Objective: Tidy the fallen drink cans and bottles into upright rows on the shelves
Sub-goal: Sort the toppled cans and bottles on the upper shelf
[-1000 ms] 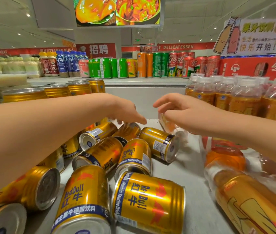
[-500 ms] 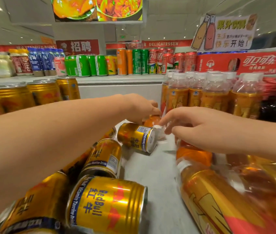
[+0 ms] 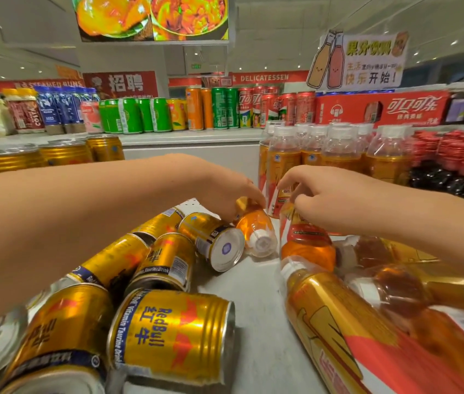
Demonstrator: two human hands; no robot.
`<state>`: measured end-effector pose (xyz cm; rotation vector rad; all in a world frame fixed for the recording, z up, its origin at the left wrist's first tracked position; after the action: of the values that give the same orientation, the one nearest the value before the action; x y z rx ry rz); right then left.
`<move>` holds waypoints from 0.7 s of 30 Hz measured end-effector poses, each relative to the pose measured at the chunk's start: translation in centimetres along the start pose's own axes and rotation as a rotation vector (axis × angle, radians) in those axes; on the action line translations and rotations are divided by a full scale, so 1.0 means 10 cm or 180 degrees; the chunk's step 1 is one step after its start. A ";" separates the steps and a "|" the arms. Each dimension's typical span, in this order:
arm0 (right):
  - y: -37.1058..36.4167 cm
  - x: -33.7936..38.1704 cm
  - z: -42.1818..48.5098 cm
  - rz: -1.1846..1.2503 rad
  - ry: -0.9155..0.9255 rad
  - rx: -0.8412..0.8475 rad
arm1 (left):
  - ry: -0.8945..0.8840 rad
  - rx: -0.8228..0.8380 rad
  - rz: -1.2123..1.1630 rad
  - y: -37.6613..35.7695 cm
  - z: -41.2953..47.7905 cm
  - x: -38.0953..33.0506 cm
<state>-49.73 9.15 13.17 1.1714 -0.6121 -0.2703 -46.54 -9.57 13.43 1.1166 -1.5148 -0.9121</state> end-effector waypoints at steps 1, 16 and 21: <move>0.00 0.00 -0.02 -0.0030 0.0016 0.0016 | -0.0015 -0.0005 -0.0041 0.01 -0.03 -0.03; 0.03 0.17 -0.29 -0.0130 0.0426 0.0159 | 0.0051 -0.0504 -0.0598 -0.04 -0.63 -0.38; 0.05 0.26 -0.44 0.0030 0.0527 0.0255 | 0.0436 -0.0702 -0.0558 -0.03 -1.04 -0.50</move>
<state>-45.13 11.45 13.34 1.2537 -0.4866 -0.1400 -35.96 -4.98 13.94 1.1373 -1.1880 -1.0718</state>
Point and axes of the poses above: each hand's wrist, its own z-axis towards the middle knuckle, its own y-axis out of the back of the hand, x = y × z, the point moved 2 cm from there along z, towards the middle knuckle, and after that the axes turned 4 degrees about z, right-handed, at the moved point
